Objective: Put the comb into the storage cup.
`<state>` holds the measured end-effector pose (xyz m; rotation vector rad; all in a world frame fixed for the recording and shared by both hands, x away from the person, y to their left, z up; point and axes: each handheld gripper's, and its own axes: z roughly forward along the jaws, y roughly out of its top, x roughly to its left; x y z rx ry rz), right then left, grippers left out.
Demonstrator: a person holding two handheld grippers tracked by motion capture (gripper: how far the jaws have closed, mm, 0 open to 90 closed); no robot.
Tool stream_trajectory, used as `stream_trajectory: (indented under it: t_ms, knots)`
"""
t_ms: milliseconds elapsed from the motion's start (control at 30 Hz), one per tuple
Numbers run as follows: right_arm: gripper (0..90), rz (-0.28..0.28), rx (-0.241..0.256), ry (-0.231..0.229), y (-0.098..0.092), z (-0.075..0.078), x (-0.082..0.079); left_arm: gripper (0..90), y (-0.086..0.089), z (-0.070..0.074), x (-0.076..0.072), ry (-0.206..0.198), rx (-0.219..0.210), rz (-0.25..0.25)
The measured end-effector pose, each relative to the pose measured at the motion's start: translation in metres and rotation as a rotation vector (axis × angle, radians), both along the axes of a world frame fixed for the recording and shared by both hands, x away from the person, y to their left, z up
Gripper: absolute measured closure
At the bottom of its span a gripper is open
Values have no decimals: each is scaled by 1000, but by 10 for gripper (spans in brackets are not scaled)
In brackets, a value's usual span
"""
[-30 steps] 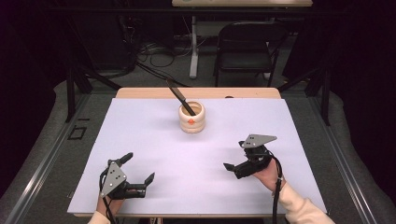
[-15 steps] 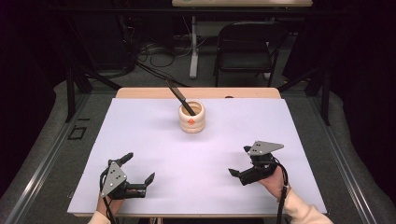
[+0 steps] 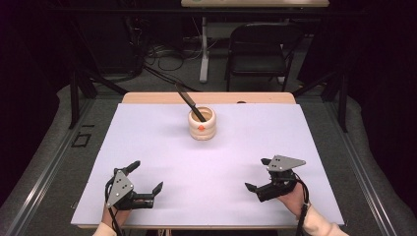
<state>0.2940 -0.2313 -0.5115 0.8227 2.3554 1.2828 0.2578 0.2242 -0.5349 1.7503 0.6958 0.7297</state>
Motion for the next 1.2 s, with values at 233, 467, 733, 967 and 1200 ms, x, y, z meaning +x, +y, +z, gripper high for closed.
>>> stream_trajectory:
  t_ms: [233,467,733,967,1200]
  knots:
    - [0,-10,-11,-18,-5,-2,-9,2,0,0,0,0,1,1]
    - [0,-17,-5,-44,-11,-1,-19,2,0,0,0,0,0,1]
    - [0,-18,-8,-55,-14,-1,-27,2,0,0,0,0,0,2]
    - [0,-21,-3,-64,-16,-1,-31,2,0,0,0,-1,1,2]
    - [0,-19,1,-65,-17,0,-33,2,-1,0,0,0,2,0]
